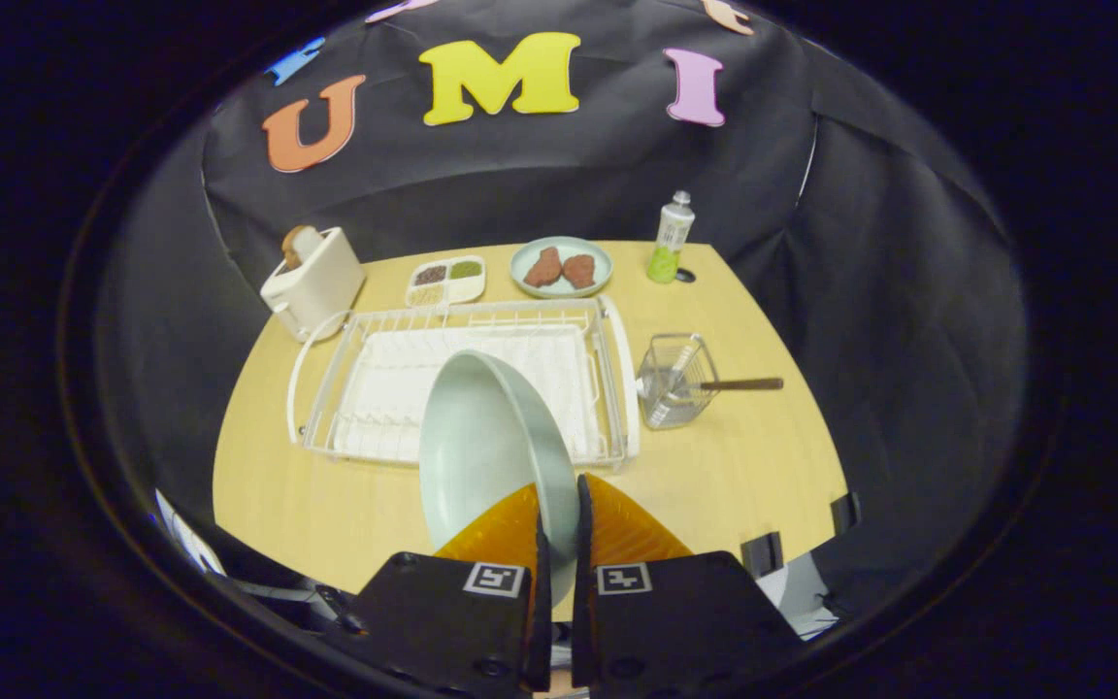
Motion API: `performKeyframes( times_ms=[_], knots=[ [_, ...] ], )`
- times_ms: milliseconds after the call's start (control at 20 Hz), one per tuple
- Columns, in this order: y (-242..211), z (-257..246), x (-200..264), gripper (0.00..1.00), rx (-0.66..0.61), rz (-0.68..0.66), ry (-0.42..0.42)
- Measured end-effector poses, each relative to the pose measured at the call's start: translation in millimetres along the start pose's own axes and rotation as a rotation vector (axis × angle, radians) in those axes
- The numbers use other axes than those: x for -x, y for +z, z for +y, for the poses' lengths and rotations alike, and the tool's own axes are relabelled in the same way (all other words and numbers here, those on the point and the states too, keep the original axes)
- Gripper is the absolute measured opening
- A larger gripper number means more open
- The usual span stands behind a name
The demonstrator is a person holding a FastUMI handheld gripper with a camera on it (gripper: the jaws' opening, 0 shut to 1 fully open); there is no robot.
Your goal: Take the plate from the dish rack, then take the spoon from the basket and place it into the plate.
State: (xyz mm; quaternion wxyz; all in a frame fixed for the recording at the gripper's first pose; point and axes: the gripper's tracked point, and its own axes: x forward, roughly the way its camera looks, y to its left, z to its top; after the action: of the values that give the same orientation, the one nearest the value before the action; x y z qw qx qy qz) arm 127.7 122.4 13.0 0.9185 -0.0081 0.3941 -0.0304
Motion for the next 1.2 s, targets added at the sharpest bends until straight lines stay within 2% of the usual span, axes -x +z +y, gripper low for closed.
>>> performKeyframes(
  times_ms=[400,500,700,950,1200],
  knots=[
    [-88,-35,-62,0.14,-0.018,0.011,0.008],
    [-98,-29,-67,0.14,-0.044,0.013,0.081],
    [-113,-43,-88,0.20,-0.065,0.028,0.127],
    [-124,-51,-118,0.22,-0.189,0.090,0.257],
    [-126,-56,-131,0.24,-0.221,0.106,0.292]
  ],
)
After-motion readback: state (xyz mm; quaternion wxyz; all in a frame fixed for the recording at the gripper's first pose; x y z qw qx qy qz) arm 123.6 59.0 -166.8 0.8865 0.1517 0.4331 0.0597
